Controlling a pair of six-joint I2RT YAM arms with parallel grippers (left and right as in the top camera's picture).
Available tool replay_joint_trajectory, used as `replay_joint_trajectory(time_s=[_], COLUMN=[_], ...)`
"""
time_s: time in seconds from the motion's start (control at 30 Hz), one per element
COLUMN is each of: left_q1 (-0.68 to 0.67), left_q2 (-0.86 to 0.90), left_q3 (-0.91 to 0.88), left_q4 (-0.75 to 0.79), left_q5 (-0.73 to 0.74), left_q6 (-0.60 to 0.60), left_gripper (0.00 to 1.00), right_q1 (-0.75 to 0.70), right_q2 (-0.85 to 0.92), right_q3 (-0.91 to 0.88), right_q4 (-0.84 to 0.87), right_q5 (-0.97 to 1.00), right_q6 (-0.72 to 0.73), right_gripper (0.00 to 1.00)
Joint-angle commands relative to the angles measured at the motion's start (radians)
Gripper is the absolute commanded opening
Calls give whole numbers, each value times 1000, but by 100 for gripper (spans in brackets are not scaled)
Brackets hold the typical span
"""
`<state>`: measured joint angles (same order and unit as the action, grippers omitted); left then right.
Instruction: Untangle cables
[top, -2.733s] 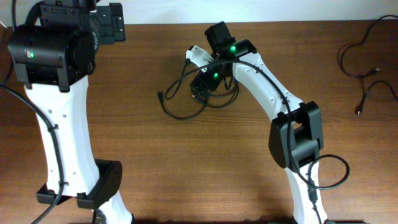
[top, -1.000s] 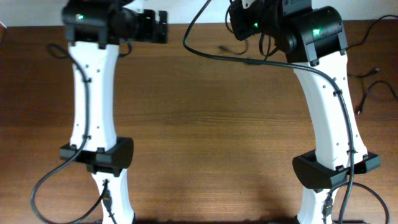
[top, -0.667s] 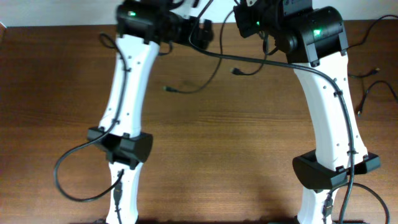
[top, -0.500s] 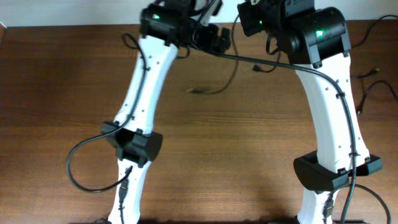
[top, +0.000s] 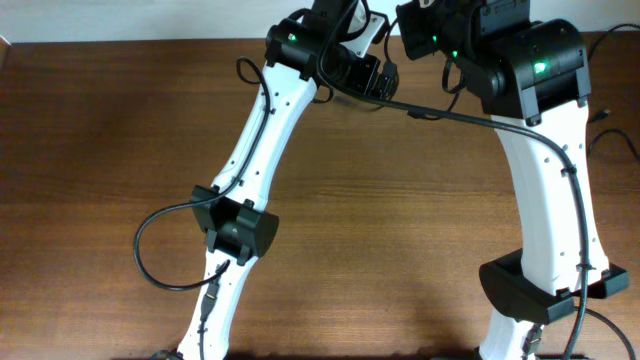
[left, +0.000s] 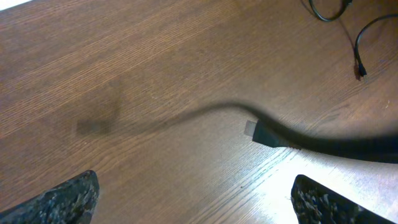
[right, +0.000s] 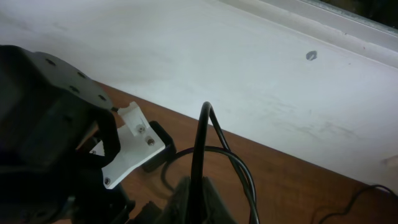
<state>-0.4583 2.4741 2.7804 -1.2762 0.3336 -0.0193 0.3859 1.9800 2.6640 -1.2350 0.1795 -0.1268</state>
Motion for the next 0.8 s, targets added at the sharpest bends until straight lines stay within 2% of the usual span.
replay_joint_trajectory(time_s=[0.0, 0.23, 0.27, 0.3, 0.33, 0.57, 0.67, 0.77], left_q1=[-5, -5, -6, -7, -9, -10, 1, 31], left_q2=[23, 24, 24, 24, 24, 34, 34, 34], left_q3=[5, 5, 5, 5, 5, 2, 2, 2], left_q4=[12, 44, 53, 57, 58, 58, 44, 18], left_q5=[12, 70, 71, 71, 71, 69, 16, -16], left_q6=[15, 15, 15, 15, 15, 16, 16, 16], left_gripper=[99, 100, 86, 33, 0, 0, 0, 0], right_q1=[-2, -2, -2, -2, -2, -5, -50, -115], right_q2=[-26, -26, -26, -26, -26, -26, -26, -26], right_q3=[21, 21, 21, 21, 21, 21, 21, 21], right_q4=[-4, -18, -21, -24, -26, -27, -34, -57], right_q5=[16, 16, 16, 16, 16, 27, 56, -21], right_q6=[9, 9, 9, 8, 8, 4, 5, 6], right_gripper=[4, 4, 4, 4, 4, 4, 4, 4])
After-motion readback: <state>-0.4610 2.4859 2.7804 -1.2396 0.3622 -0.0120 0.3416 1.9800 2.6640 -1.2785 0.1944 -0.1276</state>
